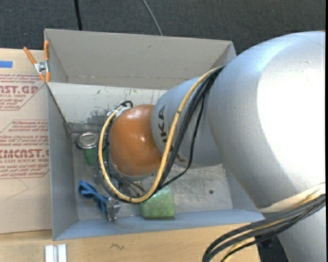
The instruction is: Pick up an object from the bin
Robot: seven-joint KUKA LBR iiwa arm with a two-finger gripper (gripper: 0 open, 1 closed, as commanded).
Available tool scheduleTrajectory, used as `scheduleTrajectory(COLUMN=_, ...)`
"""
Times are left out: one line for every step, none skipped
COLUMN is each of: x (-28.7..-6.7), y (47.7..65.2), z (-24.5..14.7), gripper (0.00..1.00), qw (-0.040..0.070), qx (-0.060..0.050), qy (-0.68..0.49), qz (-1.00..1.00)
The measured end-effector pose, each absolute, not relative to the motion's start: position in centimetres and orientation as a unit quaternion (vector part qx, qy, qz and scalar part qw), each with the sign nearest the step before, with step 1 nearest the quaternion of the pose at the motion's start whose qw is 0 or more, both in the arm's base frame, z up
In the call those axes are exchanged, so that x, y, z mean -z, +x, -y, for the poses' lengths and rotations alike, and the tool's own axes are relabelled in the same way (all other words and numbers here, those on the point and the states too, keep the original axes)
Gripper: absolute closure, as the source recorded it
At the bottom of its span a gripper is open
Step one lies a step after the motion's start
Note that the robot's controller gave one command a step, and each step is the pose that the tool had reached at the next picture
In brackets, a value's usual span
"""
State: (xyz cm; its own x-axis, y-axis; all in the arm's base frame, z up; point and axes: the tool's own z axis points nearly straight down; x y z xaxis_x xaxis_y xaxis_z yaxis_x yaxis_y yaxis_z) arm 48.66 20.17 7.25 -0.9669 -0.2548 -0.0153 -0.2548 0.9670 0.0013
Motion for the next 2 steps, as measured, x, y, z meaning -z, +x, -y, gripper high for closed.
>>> scheduleTrajectory(x=-7.2, y=48.2, z=-20.2, gripper=1.0, qw=0.0, qx=-0.001, qy=-0.13, qz=-0.992)
scheduleTrajectory(x=-22.9, y=53.6, z=-15.9, gripper=1.0, qw=0.006, qx=0.0, qy=-0.206, qz=-0.978)
